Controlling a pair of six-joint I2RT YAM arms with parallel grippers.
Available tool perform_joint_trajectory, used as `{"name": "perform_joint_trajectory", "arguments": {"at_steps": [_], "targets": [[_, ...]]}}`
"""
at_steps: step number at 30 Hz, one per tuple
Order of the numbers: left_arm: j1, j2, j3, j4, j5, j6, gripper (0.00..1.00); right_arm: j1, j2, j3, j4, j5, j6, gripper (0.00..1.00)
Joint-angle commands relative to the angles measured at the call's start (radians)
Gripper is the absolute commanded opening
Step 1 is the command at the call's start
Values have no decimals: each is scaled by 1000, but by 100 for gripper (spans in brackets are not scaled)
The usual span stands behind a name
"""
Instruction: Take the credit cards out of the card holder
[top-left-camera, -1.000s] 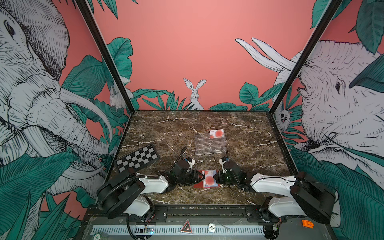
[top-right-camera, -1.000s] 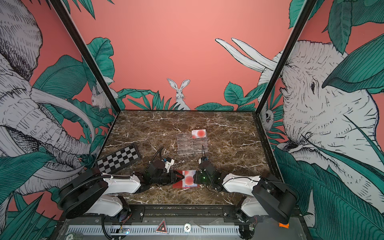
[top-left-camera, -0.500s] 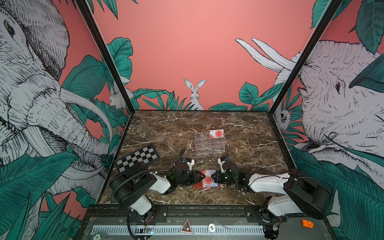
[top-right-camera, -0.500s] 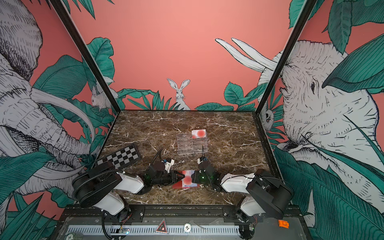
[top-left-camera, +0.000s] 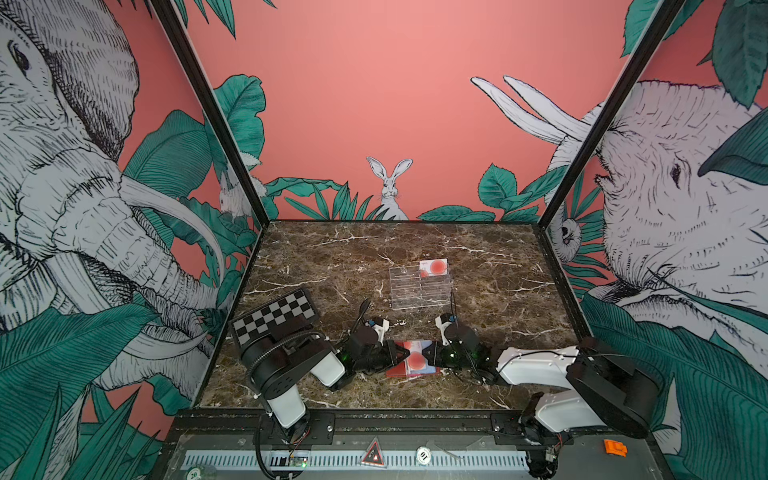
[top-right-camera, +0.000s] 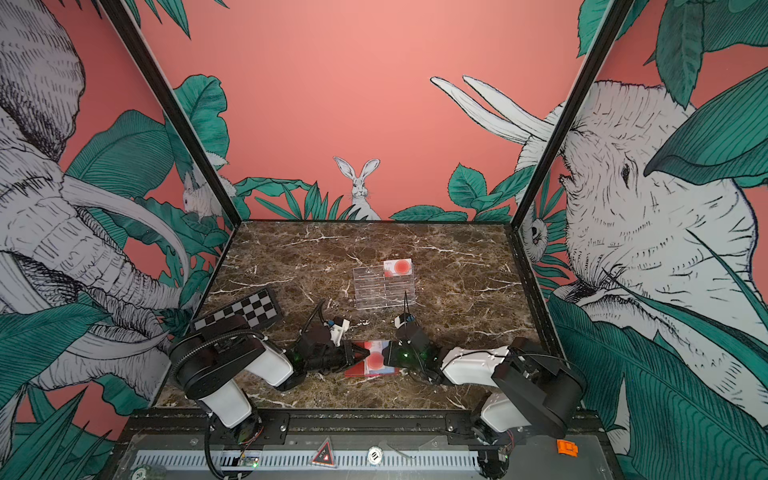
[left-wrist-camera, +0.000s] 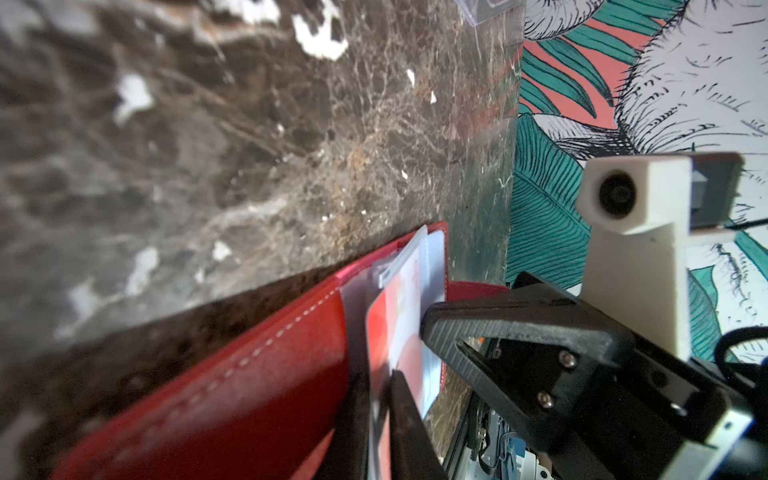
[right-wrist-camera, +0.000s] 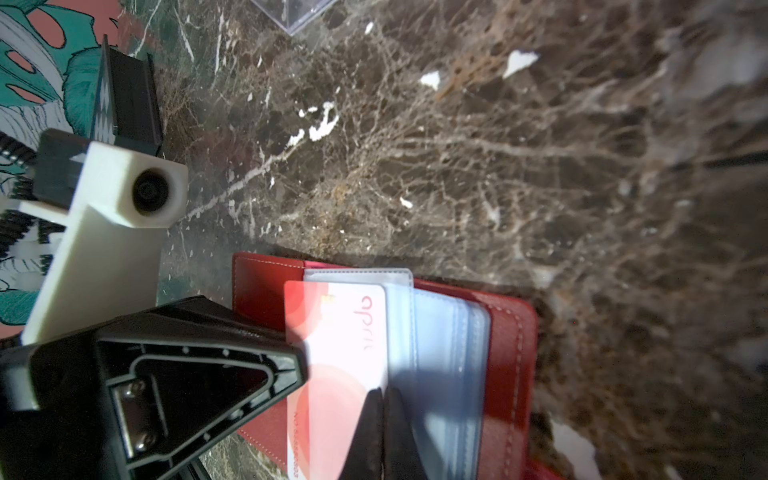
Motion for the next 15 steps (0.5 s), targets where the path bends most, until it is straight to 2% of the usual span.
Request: {"name": "perform_joint_trajectory", "arguments": {"at_steps": [1,3,10,15], "targets": [[-4,28,0,36,1,-17,5,10,24,-18,-25,1,4,1],[-4,36,-9,52,2,-27,0,9,21,-19,-27,5,5,1],[7,-2,-43,-8,-13,-23,0,10,11,-19,-72,29,3,1],[35,-86,-65,-85,-2,-15,0,9,-2,-21,-123,57,16,1]]}}
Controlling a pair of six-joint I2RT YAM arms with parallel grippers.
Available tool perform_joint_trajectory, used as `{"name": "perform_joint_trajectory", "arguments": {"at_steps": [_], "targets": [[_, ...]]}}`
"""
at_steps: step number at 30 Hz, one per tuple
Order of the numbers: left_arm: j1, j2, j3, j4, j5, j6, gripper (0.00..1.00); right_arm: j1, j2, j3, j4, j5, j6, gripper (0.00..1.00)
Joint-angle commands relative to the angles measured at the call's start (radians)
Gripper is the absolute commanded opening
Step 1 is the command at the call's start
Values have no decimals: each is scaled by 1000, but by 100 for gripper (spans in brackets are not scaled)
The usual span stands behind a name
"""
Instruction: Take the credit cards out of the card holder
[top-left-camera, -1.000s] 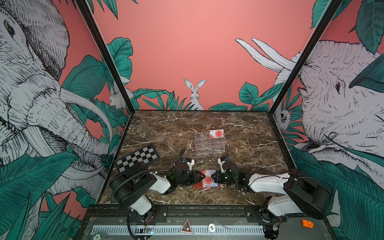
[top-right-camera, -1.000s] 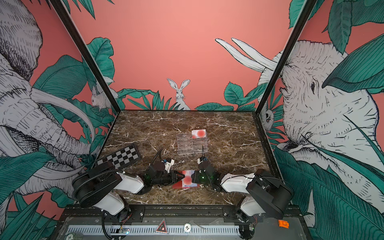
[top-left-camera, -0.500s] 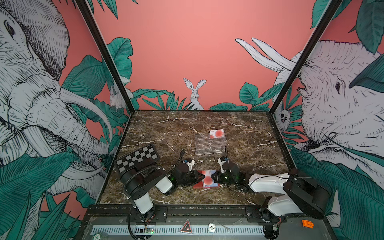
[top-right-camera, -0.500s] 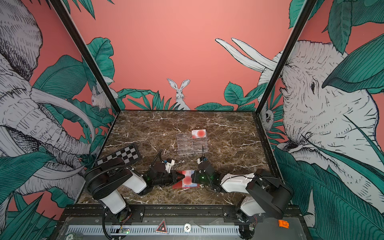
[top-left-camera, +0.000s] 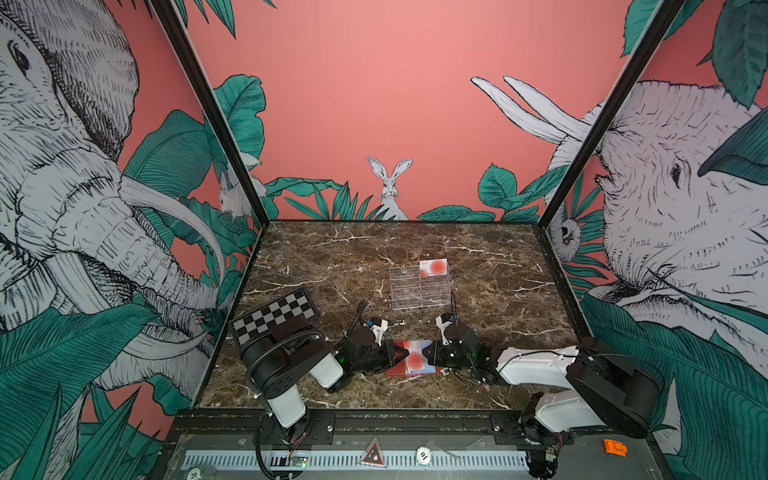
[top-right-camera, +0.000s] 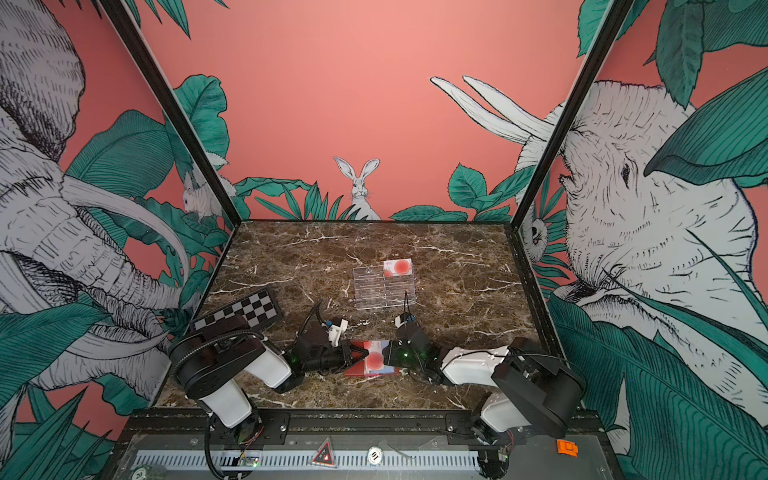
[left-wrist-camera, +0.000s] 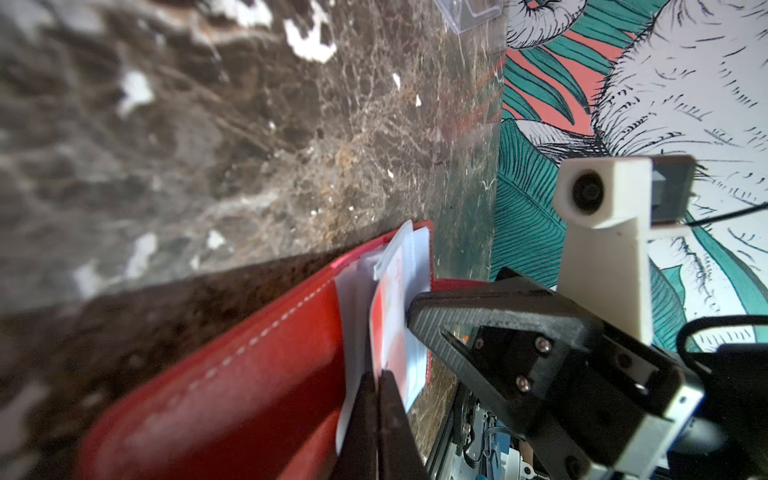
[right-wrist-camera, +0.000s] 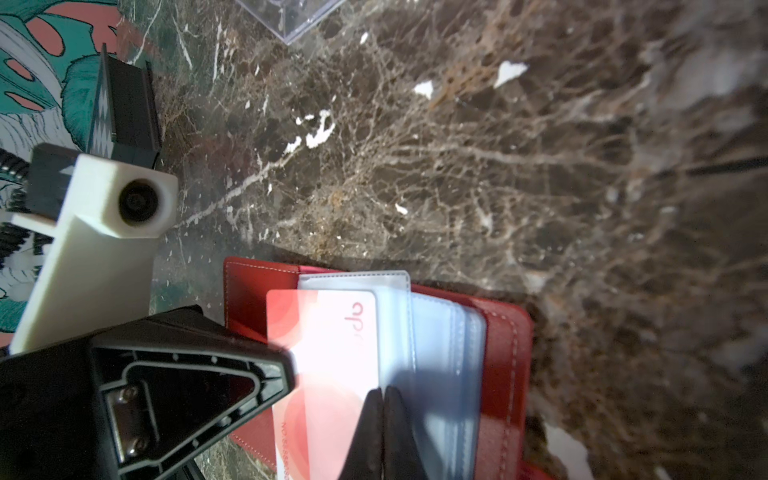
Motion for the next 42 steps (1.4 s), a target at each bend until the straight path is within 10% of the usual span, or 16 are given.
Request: {"name": "perform_joint_trajectory", "arguments": {"at_steps": [1,14,21,33,42], "targets": [[22,-69,-28,-141,-3,9,0,9,0,-20,-119,36,8,1],[68,-451,52,-620,-8,115,0,9,-96,37,-254,69,-8,3],[76,-602,170,-836,-31,168,0,-19,-239,163,-409,89,-71,23],[148,-431,385,-606,94,97,0,-407,-359,357,-456,-287,-253,77],[179,-183,583,-310,204,-29,0,-587,-223,442,-170,-633,-152,75]]}}
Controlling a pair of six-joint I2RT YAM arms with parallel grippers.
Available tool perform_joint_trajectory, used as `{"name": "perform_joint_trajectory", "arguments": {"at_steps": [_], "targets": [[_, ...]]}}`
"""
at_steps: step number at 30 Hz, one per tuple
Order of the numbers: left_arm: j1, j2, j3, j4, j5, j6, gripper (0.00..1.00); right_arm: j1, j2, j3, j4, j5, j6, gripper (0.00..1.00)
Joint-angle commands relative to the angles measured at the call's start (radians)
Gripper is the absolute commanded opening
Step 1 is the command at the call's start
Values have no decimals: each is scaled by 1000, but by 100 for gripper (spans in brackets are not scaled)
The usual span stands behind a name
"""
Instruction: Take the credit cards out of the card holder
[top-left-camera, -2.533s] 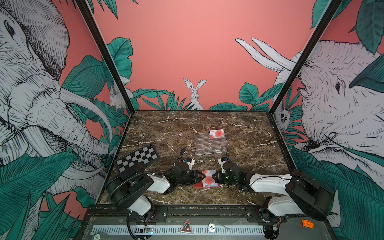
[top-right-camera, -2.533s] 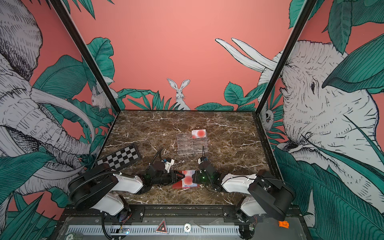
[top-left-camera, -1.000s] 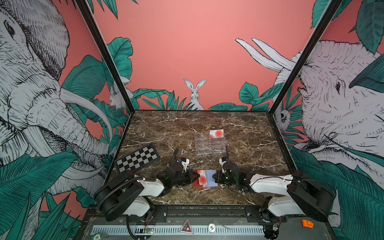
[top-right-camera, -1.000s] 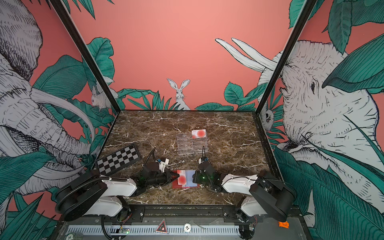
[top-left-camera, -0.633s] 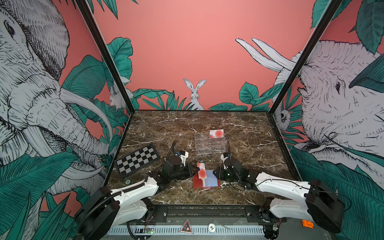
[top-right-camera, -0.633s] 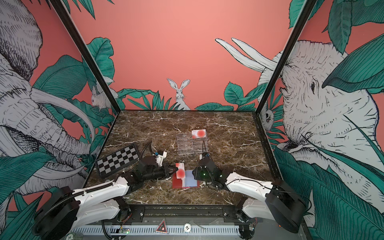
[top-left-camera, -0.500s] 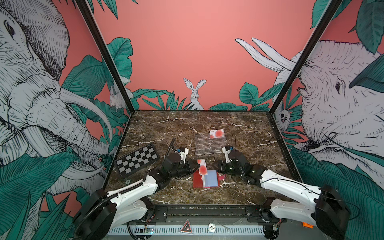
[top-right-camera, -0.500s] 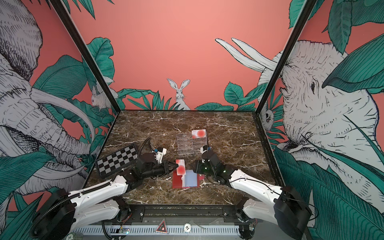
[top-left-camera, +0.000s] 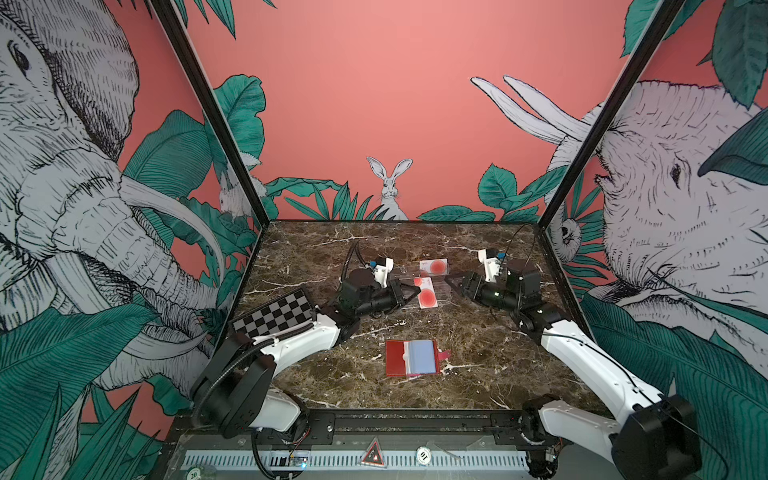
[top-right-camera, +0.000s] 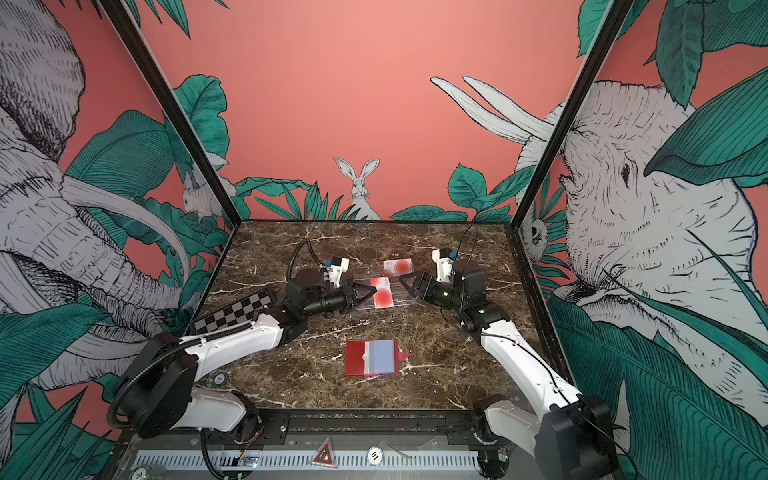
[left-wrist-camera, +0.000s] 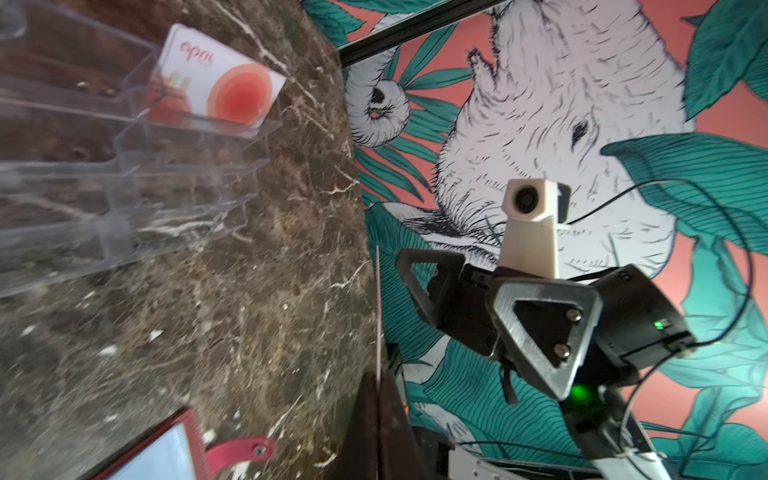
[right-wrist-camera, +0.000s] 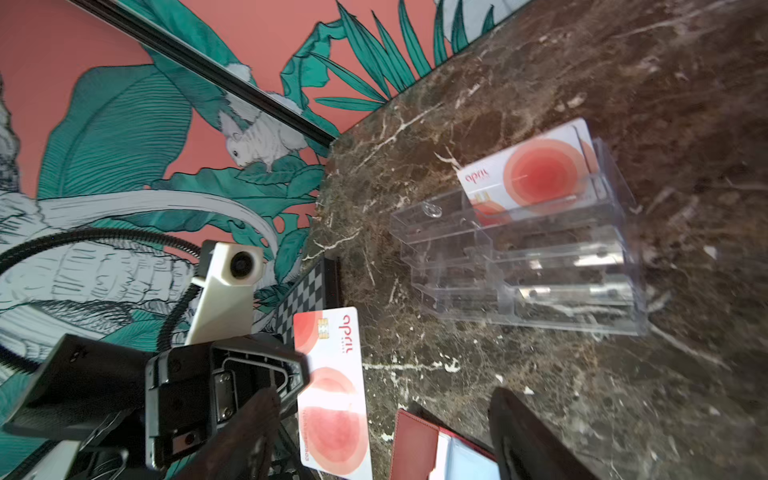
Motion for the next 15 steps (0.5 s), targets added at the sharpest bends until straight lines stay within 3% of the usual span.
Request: {"name": "perform_joint_trajectory", "arguments": {"at_steps": [1,15], "targets": [[6,61,58,181,65,-83,0,-22,52,42,179,-183,51,73],[7,200,123,406,112,-223,0,-29,132,21,329,-245,129,48]]}}
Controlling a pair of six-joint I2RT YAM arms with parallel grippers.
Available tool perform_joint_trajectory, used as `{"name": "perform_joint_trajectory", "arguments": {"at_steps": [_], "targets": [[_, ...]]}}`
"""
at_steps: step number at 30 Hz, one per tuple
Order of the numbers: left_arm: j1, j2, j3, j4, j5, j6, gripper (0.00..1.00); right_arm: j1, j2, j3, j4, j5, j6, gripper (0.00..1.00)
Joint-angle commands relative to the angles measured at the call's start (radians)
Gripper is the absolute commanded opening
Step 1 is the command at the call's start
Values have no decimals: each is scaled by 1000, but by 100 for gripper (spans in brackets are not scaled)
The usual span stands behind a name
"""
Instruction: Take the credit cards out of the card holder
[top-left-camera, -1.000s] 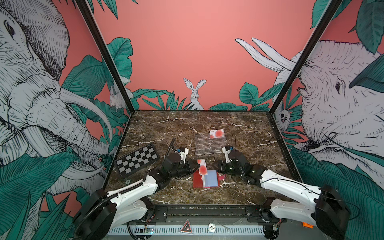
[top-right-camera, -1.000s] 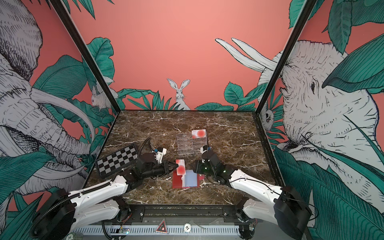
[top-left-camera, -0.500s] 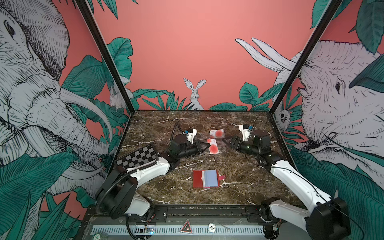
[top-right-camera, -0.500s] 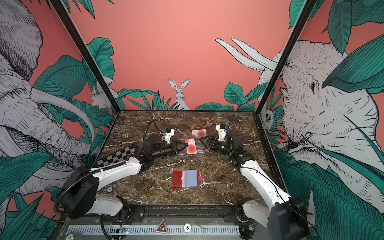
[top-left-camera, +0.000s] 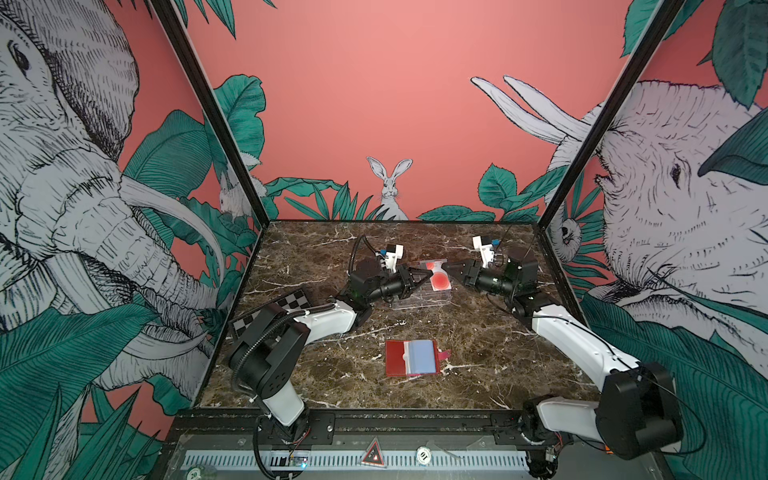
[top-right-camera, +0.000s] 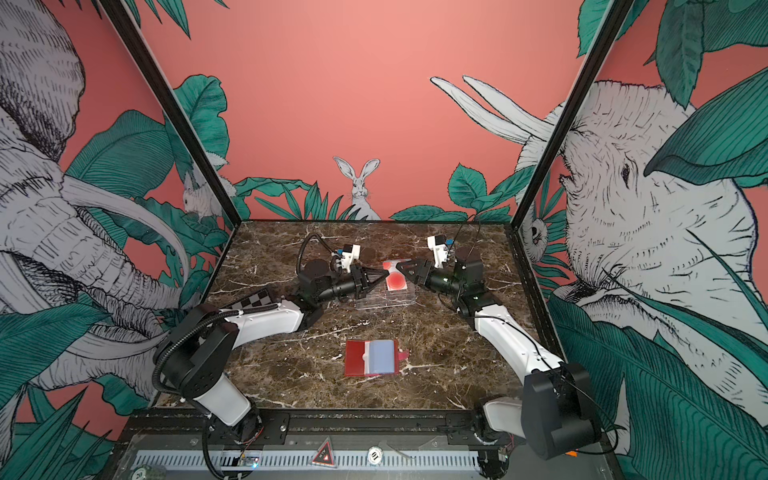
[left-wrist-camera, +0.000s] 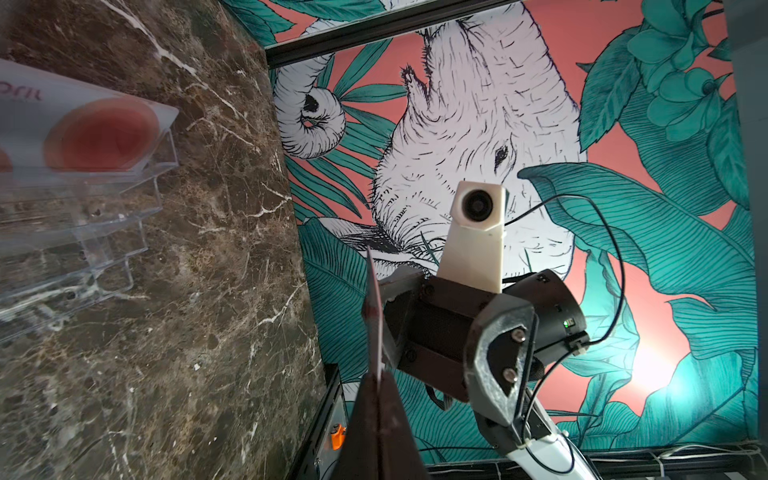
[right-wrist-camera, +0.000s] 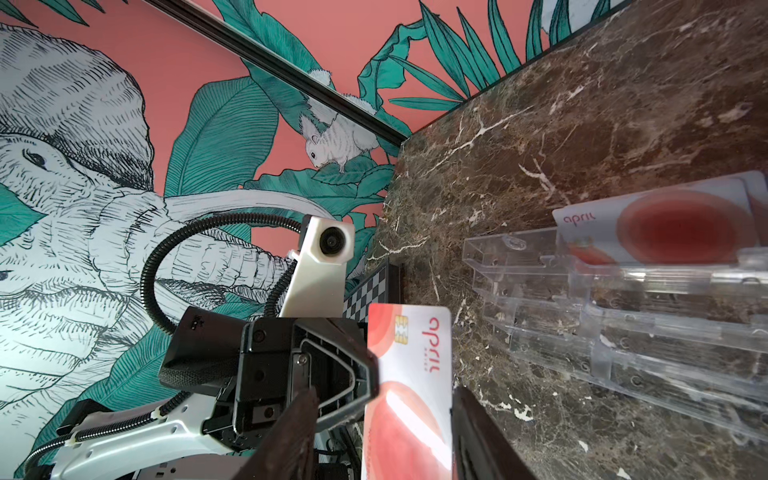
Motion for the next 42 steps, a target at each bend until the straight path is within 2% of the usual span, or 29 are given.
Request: {"name": "perform_joint_trajectory", "arguments": {"at_steps": [1,6,18,32,42], "targets": [[-2,-3,33,98,27,-42,0,5,0,-6,80,-50,23,46],[-3,7,34,142,29,-66,0,2,-1,-13,87,-56,31,44],[-3,3,38,120,35,-52,0,-40,-26,-15,80,-79,46,43],[-4,17,47,122,43,-49,0,-40,-1,-68,286,-123,181,20],[-19,49,73,134,55,-54,0,-32,0,-103,335,-123,210,12]]}}
